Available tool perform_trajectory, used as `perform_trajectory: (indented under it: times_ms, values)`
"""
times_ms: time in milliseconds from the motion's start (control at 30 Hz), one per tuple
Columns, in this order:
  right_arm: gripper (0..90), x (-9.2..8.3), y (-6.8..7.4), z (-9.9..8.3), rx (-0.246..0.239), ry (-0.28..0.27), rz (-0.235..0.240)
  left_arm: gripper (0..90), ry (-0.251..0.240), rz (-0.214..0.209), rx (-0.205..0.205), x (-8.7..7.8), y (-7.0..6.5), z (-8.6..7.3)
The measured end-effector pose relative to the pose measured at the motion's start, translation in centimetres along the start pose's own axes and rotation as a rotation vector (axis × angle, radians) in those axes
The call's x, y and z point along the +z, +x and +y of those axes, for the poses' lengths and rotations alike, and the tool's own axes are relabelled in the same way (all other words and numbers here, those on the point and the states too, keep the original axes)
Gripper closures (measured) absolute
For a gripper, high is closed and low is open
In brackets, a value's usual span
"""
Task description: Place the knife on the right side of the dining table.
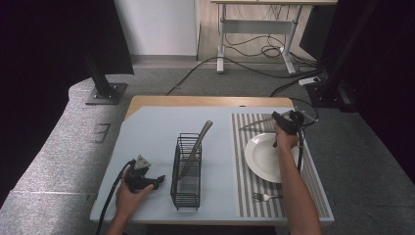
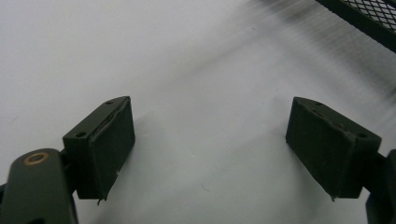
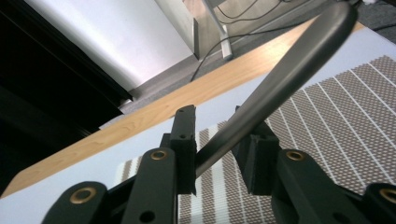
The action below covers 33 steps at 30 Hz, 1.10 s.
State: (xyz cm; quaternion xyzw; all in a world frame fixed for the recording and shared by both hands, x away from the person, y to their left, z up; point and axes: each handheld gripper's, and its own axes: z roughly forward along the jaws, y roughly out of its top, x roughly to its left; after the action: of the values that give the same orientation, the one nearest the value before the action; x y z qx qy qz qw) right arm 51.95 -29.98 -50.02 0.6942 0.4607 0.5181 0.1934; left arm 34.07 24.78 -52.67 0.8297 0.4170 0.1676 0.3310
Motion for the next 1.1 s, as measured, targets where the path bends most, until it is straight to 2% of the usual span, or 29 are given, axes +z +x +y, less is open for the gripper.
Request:
perform_trajectory:
  times_ms: [267, 767, 1100]
  values:
    - [65.9, 0.5, -0.9, -0.3, 0.011, 0.034, -0.019, 15.0, 0.0, 0.0, 0.0, 0.0, 0.0, 0.0]
    - [62.0, 1.1, -1.4, -0.6, 0.011, 0.061, -0.048, 15.0, 0.0, 0.0, 0.0, 0.0, 0.0, 0.0]
    - [59.4, 1.2, -1.3, -0.6, -0.016, 0.065, -0.077, 15.0, 0.0, 0.0, 0.0, 0.0, 0.0, 0.0]
